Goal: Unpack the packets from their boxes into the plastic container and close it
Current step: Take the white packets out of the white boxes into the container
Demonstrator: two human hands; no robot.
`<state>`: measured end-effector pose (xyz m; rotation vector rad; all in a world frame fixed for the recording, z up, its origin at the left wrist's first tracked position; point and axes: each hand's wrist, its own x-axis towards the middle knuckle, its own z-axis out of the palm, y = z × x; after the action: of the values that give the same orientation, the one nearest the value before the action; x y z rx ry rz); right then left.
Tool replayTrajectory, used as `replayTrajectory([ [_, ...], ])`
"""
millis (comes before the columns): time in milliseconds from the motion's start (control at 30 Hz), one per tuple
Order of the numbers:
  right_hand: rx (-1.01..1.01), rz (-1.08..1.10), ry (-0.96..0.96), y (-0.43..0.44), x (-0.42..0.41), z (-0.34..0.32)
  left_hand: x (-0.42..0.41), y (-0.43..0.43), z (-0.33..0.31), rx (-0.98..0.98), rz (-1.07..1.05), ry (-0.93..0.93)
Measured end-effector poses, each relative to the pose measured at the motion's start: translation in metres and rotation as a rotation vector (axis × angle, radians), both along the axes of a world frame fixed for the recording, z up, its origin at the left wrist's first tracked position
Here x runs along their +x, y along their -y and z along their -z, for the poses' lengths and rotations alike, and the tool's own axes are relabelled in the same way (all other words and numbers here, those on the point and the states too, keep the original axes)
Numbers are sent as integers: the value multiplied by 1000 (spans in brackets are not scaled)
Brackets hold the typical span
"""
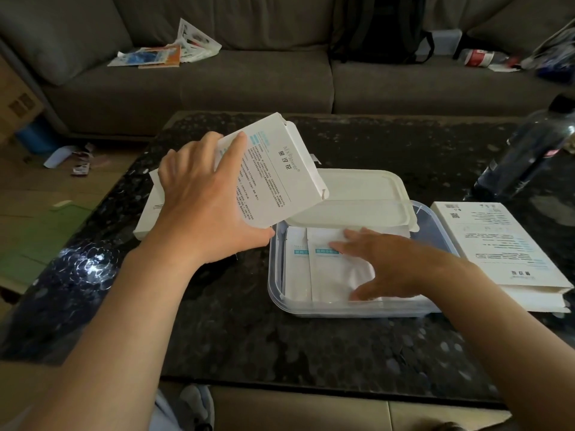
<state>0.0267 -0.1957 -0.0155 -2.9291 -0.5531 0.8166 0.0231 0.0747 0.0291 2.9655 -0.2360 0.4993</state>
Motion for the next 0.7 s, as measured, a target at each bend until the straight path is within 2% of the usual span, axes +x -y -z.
replayTrajectory([
  [467, 55, -51, 22, -6, -4, 7, 2, 2, 4, 3, 31, 3],
  [533, 112, 40, 33, -6, -5, 2, 1, 2, 3, 0, 30, 1],
  [633, 202, 300, 140, -1, -1, -11, 2, 0, 2, 3, 20, 2],
  [700, 241, 495, 107, 4, 2, -16, 2, 0, 2, -1, 18, 1],
])
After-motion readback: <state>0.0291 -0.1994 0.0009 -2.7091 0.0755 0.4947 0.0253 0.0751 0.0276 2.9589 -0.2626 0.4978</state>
